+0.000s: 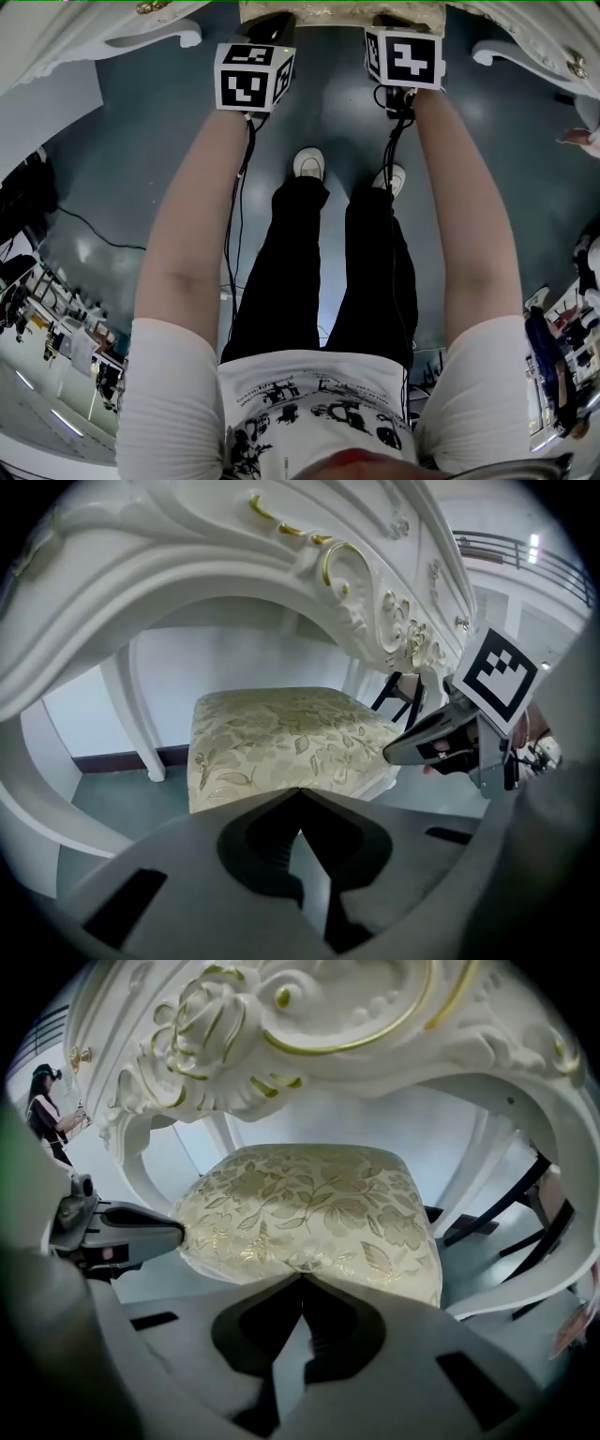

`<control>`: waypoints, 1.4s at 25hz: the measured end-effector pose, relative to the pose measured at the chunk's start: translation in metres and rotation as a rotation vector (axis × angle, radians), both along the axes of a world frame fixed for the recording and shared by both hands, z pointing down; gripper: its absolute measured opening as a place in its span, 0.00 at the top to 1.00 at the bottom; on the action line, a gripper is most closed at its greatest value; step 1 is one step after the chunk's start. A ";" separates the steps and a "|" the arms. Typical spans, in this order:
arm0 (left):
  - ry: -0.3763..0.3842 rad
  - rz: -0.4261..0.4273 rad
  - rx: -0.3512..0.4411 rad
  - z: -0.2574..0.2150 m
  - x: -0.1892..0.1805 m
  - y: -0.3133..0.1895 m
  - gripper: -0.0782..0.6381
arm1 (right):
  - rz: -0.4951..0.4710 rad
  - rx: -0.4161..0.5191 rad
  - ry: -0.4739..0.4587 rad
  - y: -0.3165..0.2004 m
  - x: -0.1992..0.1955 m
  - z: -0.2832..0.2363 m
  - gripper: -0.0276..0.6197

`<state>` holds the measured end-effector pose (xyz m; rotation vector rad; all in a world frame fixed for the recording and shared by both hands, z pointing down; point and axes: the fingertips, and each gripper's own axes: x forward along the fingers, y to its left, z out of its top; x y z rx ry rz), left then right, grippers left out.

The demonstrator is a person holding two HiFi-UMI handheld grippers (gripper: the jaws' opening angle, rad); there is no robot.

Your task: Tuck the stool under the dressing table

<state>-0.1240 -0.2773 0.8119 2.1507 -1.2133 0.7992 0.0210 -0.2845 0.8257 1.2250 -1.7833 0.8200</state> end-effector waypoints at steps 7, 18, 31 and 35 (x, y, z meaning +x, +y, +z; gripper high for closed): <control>0.028 -0.002 -0.005 -0.002 -0.002 -0.003 0.86 | -0.004 -0.012 0.018 -0.001 -0.001 -0.004 0.93; 0.009 0.013 0.067 -0.084 -0.022 0.036 0.86 | -0.123 0.066 0.023 0.059 -0.014 -0.094 0.93; 0.104 0.061 0.263 -0.307 0.000 0.125 0.86 | -0.192 0.415 -0.145 0.111 -0.051 -0.346 0.93; 0.148 0.064 0.366 -0.396 0.002 0.135 0.86 | -0.211 0.552 -0.133 0.124 -0.045 -0.436 0.93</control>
